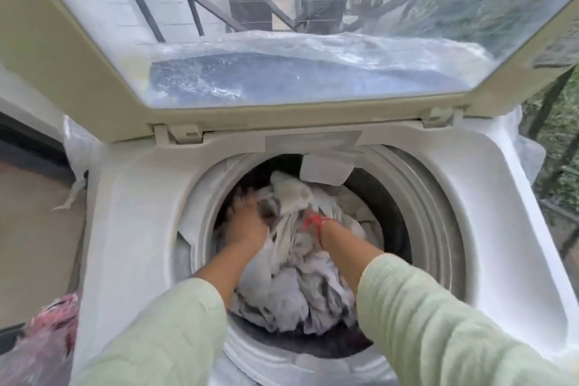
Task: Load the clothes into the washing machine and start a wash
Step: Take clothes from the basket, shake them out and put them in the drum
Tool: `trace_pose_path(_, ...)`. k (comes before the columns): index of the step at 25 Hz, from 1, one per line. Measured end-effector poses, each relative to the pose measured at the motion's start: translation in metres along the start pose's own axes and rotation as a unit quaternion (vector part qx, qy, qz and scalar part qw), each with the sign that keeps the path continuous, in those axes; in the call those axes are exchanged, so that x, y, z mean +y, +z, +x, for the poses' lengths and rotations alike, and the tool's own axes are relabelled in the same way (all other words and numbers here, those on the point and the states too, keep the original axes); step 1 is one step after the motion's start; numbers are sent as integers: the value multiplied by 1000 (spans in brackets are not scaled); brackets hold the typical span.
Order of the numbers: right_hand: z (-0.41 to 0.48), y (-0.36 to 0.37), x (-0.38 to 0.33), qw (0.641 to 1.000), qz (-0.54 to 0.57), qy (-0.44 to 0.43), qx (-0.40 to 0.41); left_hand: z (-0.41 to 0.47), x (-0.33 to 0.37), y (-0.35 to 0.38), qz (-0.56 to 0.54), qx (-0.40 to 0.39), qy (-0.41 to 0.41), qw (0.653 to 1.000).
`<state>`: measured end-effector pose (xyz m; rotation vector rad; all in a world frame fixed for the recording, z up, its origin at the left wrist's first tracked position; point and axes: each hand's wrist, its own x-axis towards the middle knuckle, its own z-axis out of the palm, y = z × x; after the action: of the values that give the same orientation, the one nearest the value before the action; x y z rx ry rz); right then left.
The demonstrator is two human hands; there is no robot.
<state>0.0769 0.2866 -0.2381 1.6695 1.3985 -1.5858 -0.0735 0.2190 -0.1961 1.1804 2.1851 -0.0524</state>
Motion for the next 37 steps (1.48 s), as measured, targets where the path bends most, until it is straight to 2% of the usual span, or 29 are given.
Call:
trace_pose_path(1, -9, -13, -20, 998, 55, 8, 4, 6, 1, -12, -14, 22, 29, 999)
trace_pose_path(2, -31, -24, -33, 997, 68, 28, -16, 12, 0, -18, 2, 4, 60, 998)
trace_pose_path(3, -42, -33, -39, 998, 39, 45, -29, 13, 1, -20, 43, -63, 66, 995)
trace_pose_path(4, -59, -44, -41, 996, -62, 46, -52, 10, 3, -19, 113, -155, 51, 980)
trace_pose_path(5, -77, -54, -43, 976, -209, 28, -48, 5, 8, -21, 192, -221, 22, 956)
trace_pose_path(6, -86, -61, -37, 922, -388, -8, 3, 6, 13, -23, 239, -233, -2, 943)
trace_pose_path(7, -97, -60, -33, 843, -527, -70, 82, 8, 17, -30, 260, -213, -20, 942)
trace_pose_path(8, -96, -54, -26, 792, -588, -116, 119, 9, 22, -32, 257, -195, -26, 946)
trace_pose_path(9, -95, -42, -19, 783, -596, -138, 115, 7, 26, -33, 239, -186, -30, 953)
trace_pose_path(11, -71, -10, 13, 791, -605, -90, 14, 6, 27, -17, 221, -207, -4, 953)
trace_pose_path(13, -33, 15, 43, 796, -604, -27, -12, 10, 14, 15, 243, -261, -2, 934)
trace_pose_path(14, -18, 22, 52, 806, -592, -9, 7, 16, 6, 35, 233, -273, -22, 933)
trace_pose_path(16, 12, 31, 62, 831, -551, -24, 77, 30, -10, 70, 210, -269, -60, 938)
trace_pose_path(20, 80, 41, 90, 810, -553, -74, 183, 49, -21, 124, 156, -262, -85, 949)
trace_pose_path(21, 88, 42, 95, 803, -560, -75, 190, 54, -20, 129, 166, -263, -80, 947)
trace_pose_path(26, 56, 24, 68, 815, -570, 16, 104, 55, -1, 98, 238, -366, -66, 897)
trace_pose_path(28, 33, 2, 44, 832, -555, 6, 17, 49, 17, 60, 262, -395, -30, 880)
trace_pose_path(30, -17, -26, 13, 845, -527, -30, -80, 34, 32, 18, 267, -397, 32, 878)
trace_pose_path(31, -45, -41, -2, 850, -513, -60, -101, 22, 39, -3, 271, -381, 79, 881)
trace_pose_path(32, -78, -54, -15, 857, -501, -84, -84, 8, 43, -25, 259, -334, 129, 897)
trace_pose_path(35, -170, -81, -36, 879, -425, -197, 90, -45, 43, -92, 192, -116, 242, 944)
trace_pose_path(37, -220, -78, -36, 879, -355, -260, 185, -93, 24, -131, 105, 3, 286, 952)
